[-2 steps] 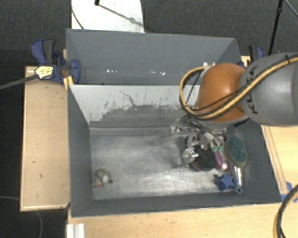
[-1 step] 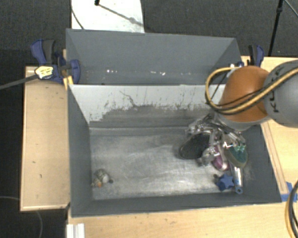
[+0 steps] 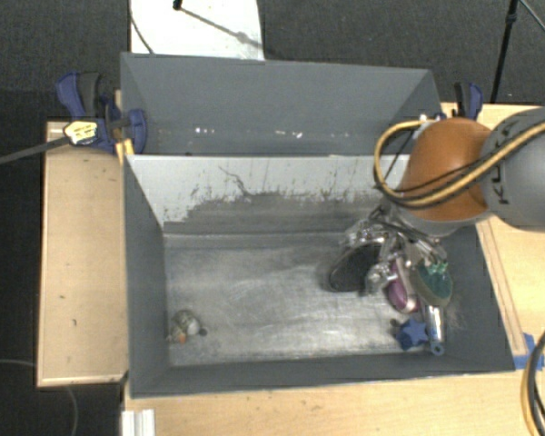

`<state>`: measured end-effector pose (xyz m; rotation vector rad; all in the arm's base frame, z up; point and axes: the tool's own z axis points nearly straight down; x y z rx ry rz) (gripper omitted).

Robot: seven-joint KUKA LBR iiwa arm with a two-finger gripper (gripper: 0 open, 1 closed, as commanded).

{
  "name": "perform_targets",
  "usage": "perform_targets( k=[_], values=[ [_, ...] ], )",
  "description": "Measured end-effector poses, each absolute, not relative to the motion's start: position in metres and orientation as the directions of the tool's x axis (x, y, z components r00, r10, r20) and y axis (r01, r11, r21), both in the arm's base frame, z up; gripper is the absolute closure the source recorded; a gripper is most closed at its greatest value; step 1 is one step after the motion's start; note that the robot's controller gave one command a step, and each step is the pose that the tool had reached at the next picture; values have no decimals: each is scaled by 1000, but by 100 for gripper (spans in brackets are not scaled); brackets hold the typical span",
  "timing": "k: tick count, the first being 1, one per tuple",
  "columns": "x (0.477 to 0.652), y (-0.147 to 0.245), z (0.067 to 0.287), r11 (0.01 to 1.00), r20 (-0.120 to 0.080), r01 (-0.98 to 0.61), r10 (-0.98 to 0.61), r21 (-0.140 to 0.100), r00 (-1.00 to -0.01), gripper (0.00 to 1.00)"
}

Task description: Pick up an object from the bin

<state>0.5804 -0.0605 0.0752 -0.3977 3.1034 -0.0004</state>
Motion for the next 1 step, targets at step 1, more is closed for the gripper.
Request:
perform_targets(
  k=[1],
  values=[
    [582,-67,227,973,-10,-230,-230,-3,-973,100]
  ],
)
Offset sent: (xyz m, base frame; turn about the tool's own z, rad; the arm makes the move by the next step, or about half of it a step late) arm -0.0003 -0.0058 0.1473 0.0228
